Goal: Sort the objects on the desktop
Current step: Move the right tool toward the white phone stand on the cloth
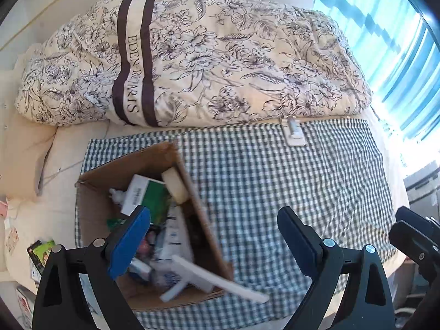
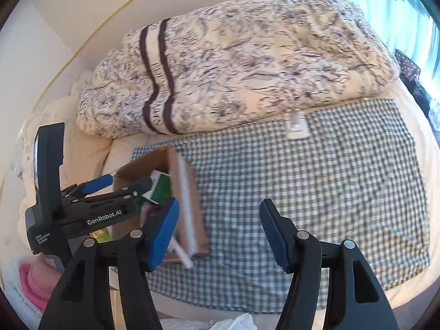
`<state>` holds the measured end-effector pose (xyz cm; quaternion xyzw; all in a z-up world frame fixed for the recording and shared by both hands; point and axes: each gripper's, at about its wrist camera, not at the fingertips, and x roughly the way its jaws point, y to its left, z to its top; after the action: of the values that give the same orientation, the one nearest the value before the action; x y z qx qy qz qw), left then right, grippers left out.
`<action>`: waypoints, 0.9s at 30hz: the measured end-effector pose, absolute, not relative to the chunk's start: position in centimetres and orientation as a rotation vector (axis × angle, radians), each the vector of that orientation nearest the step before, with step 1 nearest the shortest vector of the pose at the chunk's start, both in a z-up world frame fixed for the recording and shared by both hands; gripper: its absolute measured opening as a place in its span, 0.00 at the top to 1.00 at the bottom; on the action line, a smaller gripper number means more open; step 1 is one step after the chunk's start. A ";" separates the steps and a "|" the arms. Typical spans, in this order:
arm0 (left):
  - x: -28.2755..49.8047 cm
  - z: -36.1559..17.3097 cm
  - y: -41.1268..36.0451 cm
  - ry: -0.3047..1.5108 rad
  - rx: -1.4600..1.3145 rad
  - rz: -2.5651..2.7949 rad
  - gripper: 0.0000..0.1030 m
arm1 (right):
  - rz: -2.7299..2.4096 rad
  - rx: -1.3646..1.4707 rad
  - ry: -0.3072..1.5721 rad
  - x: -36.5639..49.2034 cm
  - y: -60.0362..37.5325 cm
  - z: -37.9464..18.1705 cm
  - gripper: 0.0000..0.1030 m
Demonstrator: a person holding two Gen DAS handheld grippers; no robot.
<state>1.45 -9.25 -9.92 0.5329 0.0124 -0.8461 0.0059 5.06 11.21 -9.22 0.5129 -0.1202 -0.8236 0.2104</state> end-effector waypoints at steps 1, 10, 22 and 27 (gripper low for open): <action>1.3 -9.9 -8.3 0.043 1.657 -2.642 0.07 | -2.288 1.426 -0.331 4.7 12.1 -9.3 0.41; -0.4 -11.1 -1.4 0.105 1.596 -2.504 0.07 | -2.260 1.456 -0.225 -0.1 20.1 -10.8 0.36; -4.6 -15.4 0.4 0.149 1.534 -2.362 0.07 | -2.240 1.549 -0.184 -8.2 21.2 -16.9 0.29; -7.2 -18.9 -0.1 0.106 1.527 -2.341 0.07 | -2.221 1.585 -0.168 -12.1 18.4 -20.7 0.29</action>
<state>-7.22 -0.07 -18.90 0.5379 0.0373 -0.8245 0.1716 -12.12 18.39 -20.73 0.5678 -0.0601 -0.7957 0.2023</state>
